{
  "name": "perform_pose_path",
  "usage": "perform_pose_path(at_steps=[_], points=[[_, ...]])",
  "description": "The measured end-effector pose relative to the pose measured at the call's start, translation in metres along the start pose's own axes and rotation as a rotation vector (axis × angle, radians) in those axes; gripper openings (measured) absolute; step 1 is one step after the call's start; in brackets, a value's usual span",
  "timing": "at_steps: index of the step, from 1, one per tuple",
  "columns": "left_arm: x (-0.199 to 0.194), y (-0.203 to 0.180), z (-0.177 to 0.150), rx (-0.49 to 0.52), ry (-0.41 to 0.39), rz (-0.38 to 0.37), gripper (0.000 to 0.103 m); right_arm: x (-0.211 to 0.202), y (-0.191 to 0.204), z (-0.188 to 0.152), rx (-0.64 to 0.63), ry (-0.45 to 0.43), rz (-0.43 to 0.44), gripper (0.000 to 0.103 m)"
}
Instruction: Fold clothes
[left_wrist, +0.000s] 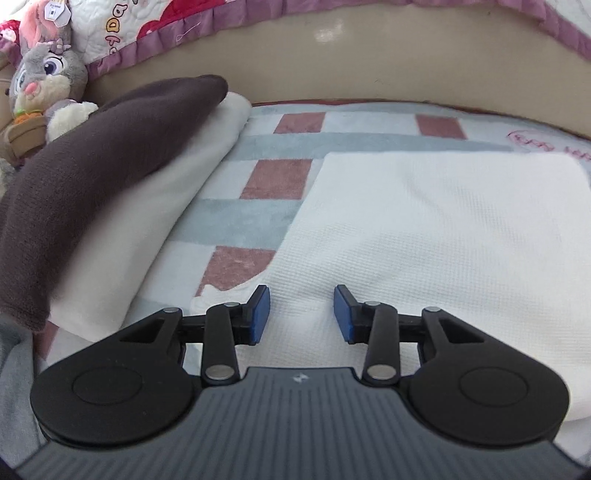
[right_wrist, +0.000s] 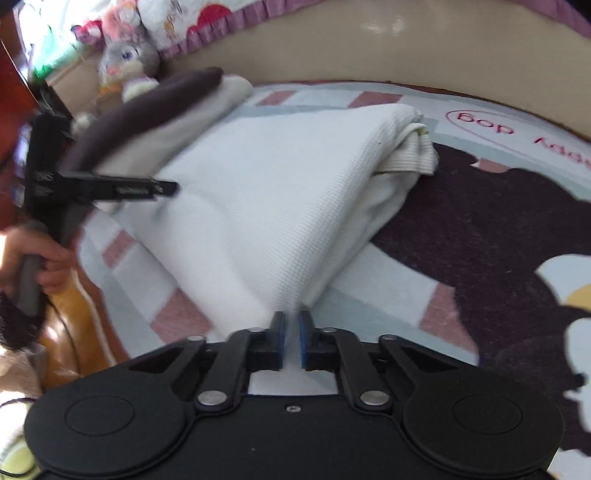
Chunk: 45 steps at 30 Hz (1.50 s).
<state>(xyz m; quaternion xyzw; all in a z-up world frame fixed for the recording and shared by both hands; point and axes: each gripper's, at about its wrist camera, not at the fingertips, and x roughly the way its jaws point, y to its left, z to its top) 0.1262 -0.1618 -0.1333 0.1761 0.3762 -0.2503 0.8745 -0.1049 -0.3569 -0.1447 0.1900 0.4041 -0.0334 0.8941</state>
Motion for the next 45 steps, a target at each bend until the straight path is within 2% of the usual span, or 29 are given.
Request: perform_pose_path(at_steps=[1,4,7,8,9,10,14,17,19,22,24,25,26,29,30,31,32,33,34,36,40,42,45], points=[[-0.011,-0.002,0.001,0.021,-0.048,-0.047,0.033,-0.001,0.0,0.001,-0.001,-0.002,-0.013,0.002],[-0.044,-0.013,0.006,0.065,-0.177,-0.2,0.033,-0.005,0.0,0.005,-0.004,-0.006,-0.052,0.005],[-0.056,-0.026,0.009,0.017,-0.209,-0.413,0.033,-0.022,0.001,0.024,-0.053,-0.106,-0.084,0.011],[-0.055,-0.033,0.008,0.012,-0.197,-0.472,0.033,-0.027,0.002,0.031,-0.078,-0.139,-0.095,0.014],[-0.052,-0.04,0.006,0.015,-0.177,-0.513,0.033,-0.028,0.004,0.038,-0.113,-0.159,-0.106,0.023],[-0.049,-0.047,0.003,0.015,-0.157,-0.55,0.033,-0.026,0.007,0.045,-0.148,-0.173,-0.119,0.026],[-0.029,-0.061,-0.009,-0.019,-0.052,-0.62,0.033,0.0,0.017,0.064,-0.267,-0.187,-0.136,0.027],[-0.015,-0.072,-0.017,-0.037,0.02,-0.667,0.033,0.032,0.015,0.072,-0.3,-0.145,-0.159,0.028],[-0.019,-0.073,-0.015,0.028,0.003,-0.645,0.033,0.049,0.004,0.076,-0.288,-0.126,-0.217,0.028],[-0.027,-0.064,-0.008,0.041,0.042,-0.589,0.033,0.06,-0.027,0.079,-0.147,-0.134,-0.186,0.025],[-0.03,-0.046,0.001,0.034,0.099,-0.473,0.038,0.058,-0.033,0.08,-0.117,-0.136,-0.182,0.022],[-0.032,-0.035,0.004,0.02,0.109,-0.407,0.044,0.058,-0.032,0.079,-0.123,-0.132,-0.191,0.022],[-0.034,-0.019,0.008,-0.017,0.112,-0.358,0.049,0.057,-0.031,0.078,-0.129,-0.128,-0.196,0.023],[-0.029,0.038,0.009,-0.214,0.143,-0.309,0.057,0.055,-0.033,0.076,-0.113,-0.118,-0.198,0.024],[-0.024,0.055,0.005,-0.29,0.169,-0.314,0.057,0.054,-0.036,0.076,-0.093,-0.115,-0.194,0.032],[-0.019,0.07,-0.002,-0.352,0.193,-0.339,0.057,0.053,-0.039,0.075,-0.061,-0.116,-0.208,0.046],[-0.014,0.084,-0.009,-0.407,0.216,-0.366,0.057,0.051,-0.043,0.074,-0.007,-0.124,-0.254,0.073],[-0.01,0.09,-0.013,-0.431,0.232,-0.395,0.058,0.048,-0.048,0.072,0.049,-0.136,-0.29,0.078],[-0.006,0.096,-0.018,-0.456,0.248,-0.424,0.062,0.043,-0.053,0.069,0.11,-0.153,-0.288,0.078],[0.001,0.101,-0.021,-0.511,0.268,-0.469,0.066,0.032,-0.065,0.061,0.241,-0.173,-0.219,0.078],[0.016,0.102,-0.021,-0.62,0.3,-0.523,0.069,0.029,-0.081,0.045,0.468,-0.12,-0.01,0.079],[0.021,0.101,-0.022,-0.626,0.326,-0.505,0.07,0.029,-0.087,0.037,0.565,-0.093,0.082,0.079],[0.025,0.102,-0.025,-0.602,0.358,-0.411,0.07,0.036,-0.081,0.028,0.61,-0.056,0.126,0.079]])
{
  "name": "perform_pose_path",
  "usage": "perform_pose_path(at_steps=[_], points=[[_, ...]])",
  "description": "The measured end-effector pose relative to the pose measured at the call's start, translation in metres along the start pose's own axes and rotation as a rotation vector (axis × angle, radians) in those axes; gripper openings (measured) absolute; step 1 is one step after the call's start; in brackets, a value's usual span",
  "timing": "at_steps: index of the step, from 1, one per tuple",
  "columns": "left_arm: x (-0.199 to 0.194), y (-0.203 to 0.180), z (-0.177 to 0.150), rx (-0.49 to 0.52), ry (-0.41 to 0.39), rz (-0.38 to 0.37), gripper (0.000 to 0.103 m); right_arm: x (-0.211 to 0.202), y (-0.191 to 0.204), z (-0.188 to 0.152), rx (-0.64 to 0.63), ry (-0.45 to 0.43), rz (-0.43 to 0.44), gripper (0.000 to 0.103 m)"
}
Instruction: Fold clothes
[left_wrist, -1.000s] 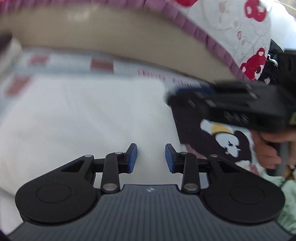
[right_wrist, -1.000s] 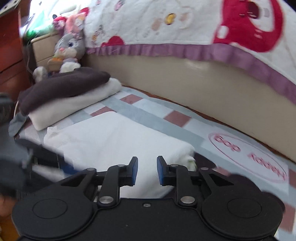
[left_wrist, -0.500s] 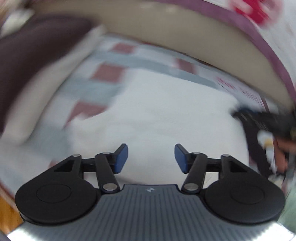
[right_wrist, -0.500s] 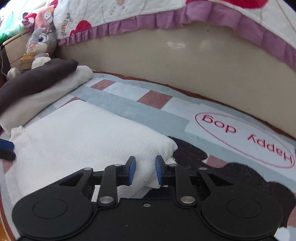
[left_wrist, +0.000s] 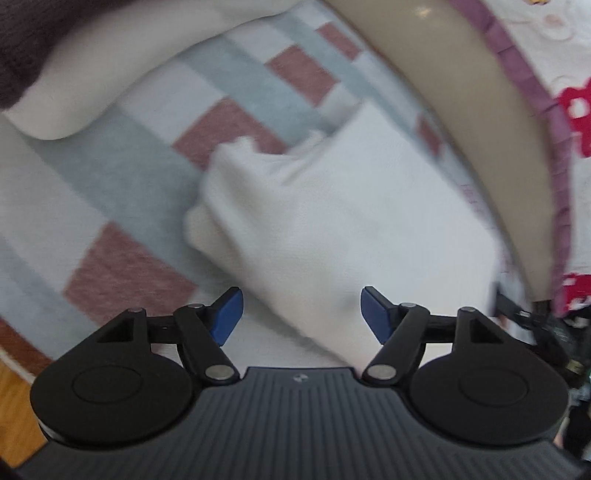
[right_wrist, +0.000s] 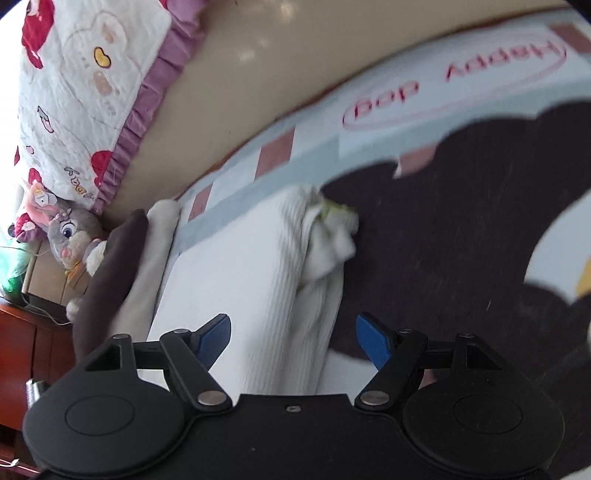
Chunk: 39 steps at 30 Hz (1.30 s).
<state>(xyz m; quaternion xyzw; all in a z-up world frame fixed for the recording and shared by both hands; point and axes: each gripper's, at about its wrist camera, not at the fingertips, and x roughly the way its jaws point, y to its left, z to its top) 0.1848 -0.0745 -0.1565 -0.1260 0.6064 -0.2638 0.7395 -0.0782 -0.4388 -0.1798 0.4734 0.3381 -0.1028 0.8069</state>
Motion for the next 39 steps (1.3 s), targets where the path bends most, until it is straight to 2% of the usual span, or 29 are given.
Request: perform_pose_path(at_steps=[1,2,4,8,13,16,18,20,22,23,24,25,26,28,30,34,36,39], points=[[0.001,0.001,0.0,0.003,-0.012,0.032,0.07,0.004,0.0,-0.003,0.007,0.009,-0.003,0.079],[-0.001,0.002,0.0,0.009,-0.056,0.039,0.07,0.008,0.0,-0.007,0.014,0.019,-0.001,0.079],[-0.003,0.001,0.001,0.043,-0.189,0.003,0.07,0.017,0.0,-0.012,0.028,0.038,0.005,0.079],[0.007,0.008,0.009,0.018,-0.185,-0.045,0.07,0.034,0.004,-0.016,0.027,0.055,0.04,0.08],[0.003,0.037,0.0,-0.155,-0.093,-0.142,0.07,0.052,0.015,-0.01,-0.01,0.057,0.079,0.082],[0.005,0.041,0.002,-0.201,-0.096,-0.164,0.07,0.062,0.024,-0.003,-0.068,0.056,0.075,0.083],[0.01,0.037,0.003,-0.187,-0.138,-0.18,0.071,0.066,0.028,0.001,-0.086,0.057,0.073,0.083],[0.018,0.031,0.007,-0.169,-0.174,-0.208,0.086,0.07,0.03,0.002,-0.108,0.042,0.081,0.082],[0.024,0.021,0.012,-0.14,-0.201,-0.226,0.096,0.073,0.032,0.001,-0.163,0.014,0.075,0.073],[0.024,0.013,0.01,-0.092,-0.22,-0.196,0.095,0.074,0.035,-0.001,-0.198,-0.003,0.051,0.061],[0.023,0.005,0.008,-0.045,-0.239,-0.166,0.09,0.074,0.037,-0.002,-0.225,-0.014,0.031,0.054],[0.022,-0.003,0.006,0.003,-0.259,-0.136,0.064,0.073,0.039,-0.004,-0.25,-0.024,0.019,0.049],[0.022,-0.011,0.005,0.05,-0.278,-0.106,0.05,0.071,0.043,-0.006,-0.279,-0.037,0.009,0.044],[0.02,-0.026,0.001,0.146,-0.315,-0.045,0.043,0.063,0.056,-0.012,-0.351,-0.072,-0.006,0.037],[0.019,-0.042,-0.003,0.239,-0.352,0.012,0.04,0.055,0.068,-0.017,-0.422,-0.105,-0.019,0.034],[0.017,-0.059,-0.006,0.36,-0.401,0.064,0.039,0.05,0.084,-0.019,-0.52,-0.118,-0.041,0.034],[0.031,-0.052,0.0,0.331,-0.361,0.094,0.041,0.052,0.087,-0.018,-0.544,-0.111,-0.059,0.034],[0.028,-0.036,0.01,0.235,-0.307,0.024,0.044,0.051,0.077,-0.016,-0.473,-0.092,-0.068,0.035]])
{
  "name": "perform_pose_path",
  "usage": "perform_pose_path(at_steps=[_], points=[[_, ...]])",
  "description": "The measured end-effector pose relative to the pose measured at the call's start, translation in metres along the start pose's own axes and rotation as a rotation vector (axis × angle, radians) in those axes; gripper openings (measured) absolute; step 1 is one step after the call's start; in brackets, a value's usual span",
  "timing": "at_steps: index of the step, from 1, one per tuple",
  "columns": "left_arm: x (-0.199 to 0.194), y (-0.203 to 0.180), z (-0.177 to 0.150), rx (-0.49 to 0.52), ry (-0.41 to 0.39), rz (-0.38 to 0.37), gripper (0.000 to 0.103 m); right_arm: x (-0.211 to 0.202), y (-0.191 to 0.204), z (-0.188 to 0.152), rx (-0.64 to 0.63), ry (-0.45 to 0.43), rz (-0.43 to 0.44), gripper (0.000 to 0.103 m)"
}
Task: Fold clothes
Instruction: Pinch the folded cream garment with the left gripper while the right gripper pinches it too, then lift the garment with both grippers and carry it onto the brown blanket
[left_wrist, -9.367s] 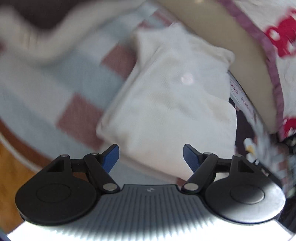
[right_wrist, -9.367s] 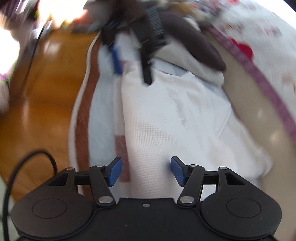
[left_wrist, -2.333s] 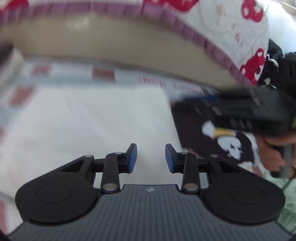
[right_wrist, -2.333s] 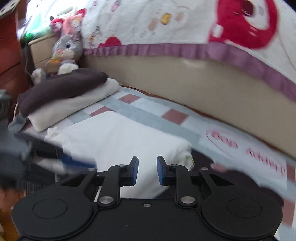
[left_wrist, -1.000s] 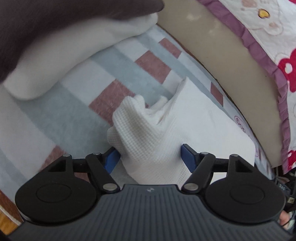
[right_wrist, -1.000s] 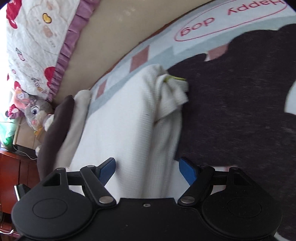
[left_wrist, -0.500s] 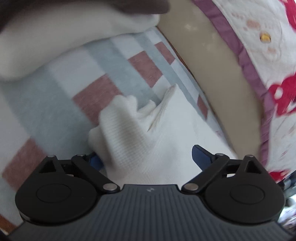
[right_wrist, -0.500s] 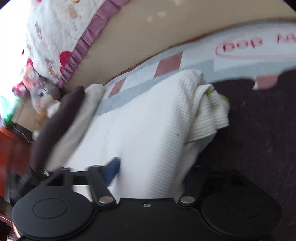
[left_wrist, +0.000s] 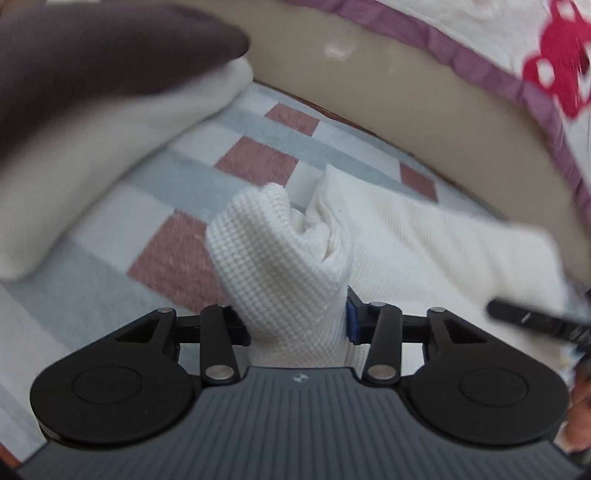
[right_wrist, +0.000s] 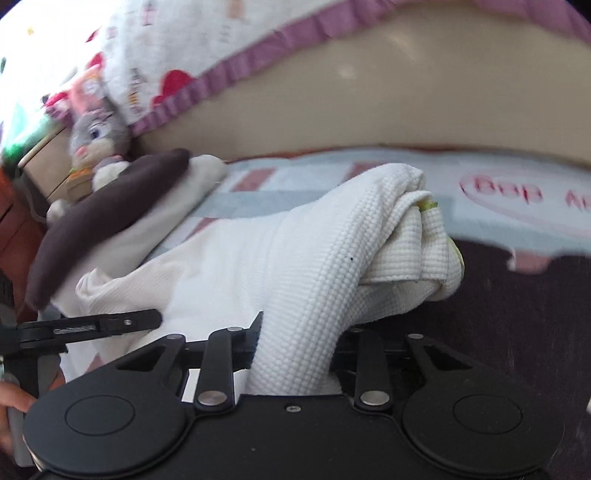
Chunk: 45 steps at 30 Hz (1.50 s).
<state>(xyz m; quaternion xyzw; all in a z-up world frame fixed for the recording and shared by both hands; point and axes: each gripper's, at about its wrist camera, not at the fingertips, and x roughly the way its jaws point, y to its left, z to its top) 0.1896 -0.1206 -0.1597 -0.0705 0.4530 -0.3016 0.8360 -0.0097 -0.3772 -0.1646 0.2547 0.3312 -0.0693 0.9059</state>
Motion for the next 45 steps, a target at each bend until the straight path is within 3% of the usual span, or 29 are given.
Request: perform_pose_path(at_steps=[5,8,12,14,18,20,23,26,28,34,37,41,45], points=[[-0.002,0.007,0.003,-0.034,0.043,-0.018,0.049,-0.004,-0.01,-0.01,0.063,0.021,0.007,0.04],[0.0,0.007,-0.001,-0.045,0.037,-0.023,0.055,-0.007,-0.016,-0.017,0.09,0.037,0.009,0.047],[0.003,0.014,-0.005,-0.077,0.021,-0.054,0.055,-0.012,-0.021,-0.028,0.165,0.051,0.006,0.063],[0.005,0.017,-0.007,-0.093,0.013,-0.07,0.054,-0.011,-0.022,-0.032,0.188,0.057,0.026,0.063],[0.007,0.025,-0.008,-0.137,0.013,-0.104,0.051,-0.009,-0.008,-0.031,0.2,0.058,0.017,0.044],[0.004,0.025,-0.005,-0.143,0.019,-0.108,0.041,-0.006,0.005,-0.027,0.135,0.053,-0.016,0.036],[-0.008,-0.005,-0.005,0.009,-0.031,0.01,0.034,-0.014,0.019,-0.019,0.046,0.019,-0.021,0.031],[-0.028,-0.053,-0.011,0.264,-0.132,0.182,0.032,-0.033,0.043,-0.009,-0.061,-0.051,-0.013,0.03],[-0.043,-0.065,-0.012,0.305,-0.194,0.21,0.032,-0.045,0.058,-0.001,-0.094,-0.087,-0.001,0.03],[-0.087,-0.055,-0.009,0.229,-0.287,0.208,0.032,-0.079,0.086,0.02,-0.219,-0.156,0.056,0.03],[-0.108,-0.054,-0.01,0.209,-0.326,0.218,0.032,-0.083,0.095,0.015,-0.251,-0.157,0.076,0.029],[-0.121,-0.059,-0.015,0.274,-0.366,0.282,0.032,-0.086,0.108,0.005,-0.285,-0.158,0.088,0.029],[-0.14,-0.051,-0.024,0.204,-0.371,0.287,0.03,-0.09,0.116,0.004,-0.286,-0.137,0.13,0.029]])
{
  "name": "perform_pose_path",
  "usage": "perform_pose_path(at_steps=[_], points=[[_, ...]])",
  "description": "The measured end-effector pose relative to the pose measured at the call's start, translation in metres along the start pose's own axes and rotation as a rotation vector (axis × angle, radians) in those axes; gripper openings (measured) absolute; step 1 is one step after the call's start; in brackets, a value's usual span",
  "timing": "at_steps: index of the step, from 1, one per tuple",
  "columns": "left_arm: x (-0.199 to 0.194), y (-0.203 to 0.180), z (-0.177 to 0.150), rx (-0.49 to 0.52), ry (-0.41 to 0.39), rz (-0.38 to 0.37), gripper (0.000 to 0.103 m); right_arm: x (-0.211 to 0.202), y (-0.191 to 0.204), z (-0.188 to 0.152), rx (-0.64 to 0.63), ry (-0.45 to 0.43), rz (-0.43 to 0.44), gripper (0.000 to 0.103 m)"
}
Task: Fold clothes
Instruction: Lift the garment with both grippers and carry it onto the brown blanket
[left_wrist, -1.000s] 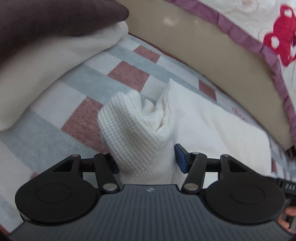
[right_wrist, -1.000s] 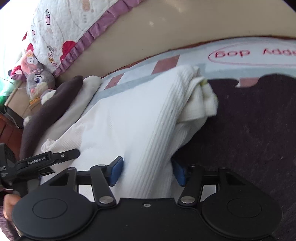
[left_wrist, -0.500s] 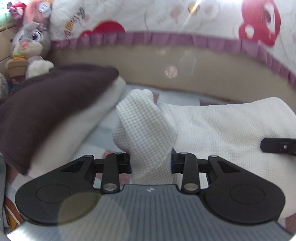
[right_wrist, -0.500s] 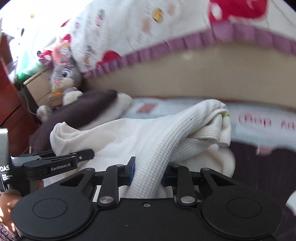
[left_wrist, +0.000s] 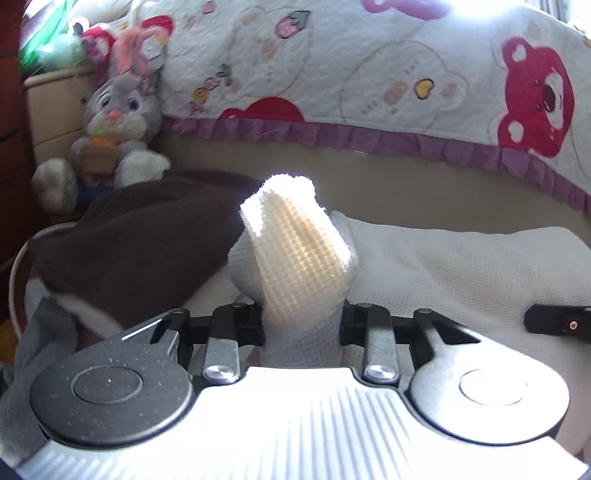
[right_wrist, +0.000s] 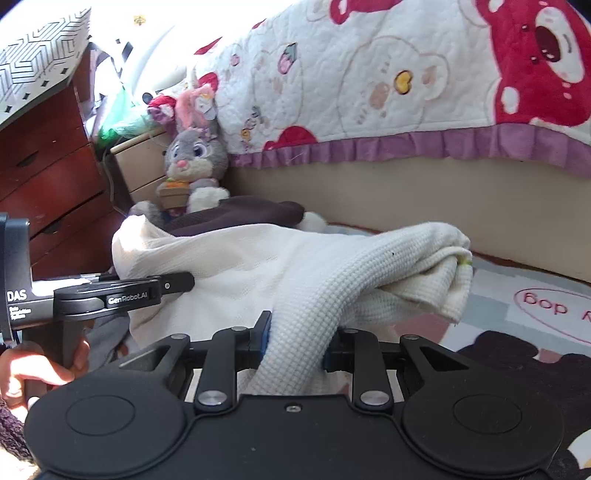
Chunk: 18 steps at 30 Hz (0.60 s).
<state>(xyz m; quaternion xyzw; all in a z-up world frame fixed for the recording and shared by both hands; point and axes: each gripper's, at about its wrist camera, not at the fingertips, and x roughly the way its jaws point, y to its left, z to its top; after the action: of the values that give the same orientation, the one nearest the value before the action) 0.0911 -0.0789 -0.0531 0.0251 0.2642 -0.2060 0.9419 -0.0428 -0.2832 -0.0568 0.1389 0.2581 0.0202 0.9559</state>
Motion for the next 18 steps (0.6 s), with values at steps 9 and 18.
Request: perform_pose_path(at_steps=[9,18], points=[[-0.072,0.044,0.004,0.002,0.005,0.174,0.03,0.019,0.059,-0.01,-0.019,0.056,0.151,0.029],[-0.069,0.1,0.068,-0.029,0.038,0.188,0.03,0.039,0.092,0.036,-0.087,-0.027,0.258,0.029]])
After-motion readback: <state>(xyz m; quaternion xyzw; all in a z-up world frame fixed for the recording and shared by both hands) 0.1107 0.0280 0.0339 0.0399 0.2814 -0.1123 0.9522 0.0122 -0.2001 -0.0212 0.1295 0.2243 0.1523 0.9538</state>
